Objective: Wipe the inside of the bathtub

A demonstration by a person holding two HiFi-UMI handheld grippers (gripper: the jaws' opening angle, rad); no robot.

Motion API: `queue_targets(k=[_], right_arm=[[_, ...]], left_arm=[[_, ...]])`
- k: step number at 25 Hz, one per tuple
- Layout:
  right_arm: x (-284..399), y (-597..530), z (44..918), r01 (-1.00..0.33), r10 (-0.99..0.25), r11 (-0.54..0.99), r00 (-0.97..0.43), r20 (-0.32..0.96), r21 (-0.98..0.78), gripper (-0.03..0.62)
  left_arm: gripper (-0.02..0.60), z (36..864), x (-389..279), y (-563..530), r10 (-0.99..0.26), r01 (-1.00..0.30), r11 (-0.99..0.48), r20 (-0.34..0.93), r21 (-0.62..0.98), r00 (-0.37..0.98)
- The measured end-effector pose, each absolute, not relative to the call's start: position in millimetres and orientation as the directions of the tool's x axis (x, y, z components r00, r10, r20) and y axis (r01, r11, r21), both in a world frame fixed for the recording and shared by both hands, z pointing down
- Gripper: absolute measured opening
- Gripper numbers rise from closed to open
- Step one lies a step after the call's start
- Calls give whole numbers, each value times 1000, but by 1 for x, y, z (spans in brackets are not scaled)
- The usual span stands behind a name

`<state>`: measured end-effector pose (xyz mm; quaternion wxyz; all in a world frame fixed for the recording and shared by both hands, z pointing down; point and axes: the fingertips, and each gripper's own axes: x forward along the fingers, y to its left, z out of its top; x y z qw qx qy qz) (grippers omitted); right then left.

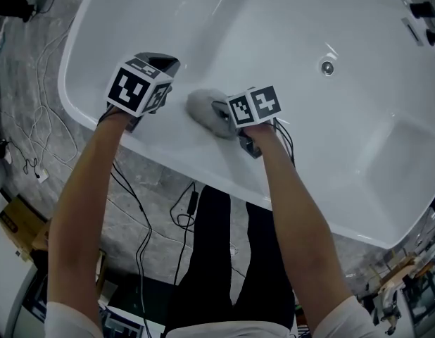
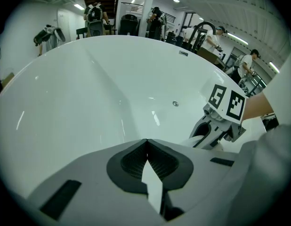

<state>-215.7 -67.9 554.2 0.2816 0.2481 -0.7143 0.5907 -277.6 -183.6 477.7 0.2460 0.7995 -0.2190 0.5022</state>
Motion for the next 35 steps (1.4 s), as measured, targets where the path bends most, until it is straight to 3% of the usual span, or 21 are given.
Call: queue_targets(k=[29, 35], right_arm=[[-360, -161, 554, -521, -79, 283, -849, 522, -805, 94], [-365, -169, 571, -531, -118, 217, -847, 518, -819, 94]], left_arm=[[12, 469, -382, -260, -206, -786, -589, 906, 186, 369], [12, 473, -386, -266, -226, -785, -594, 900, 176, 373]])
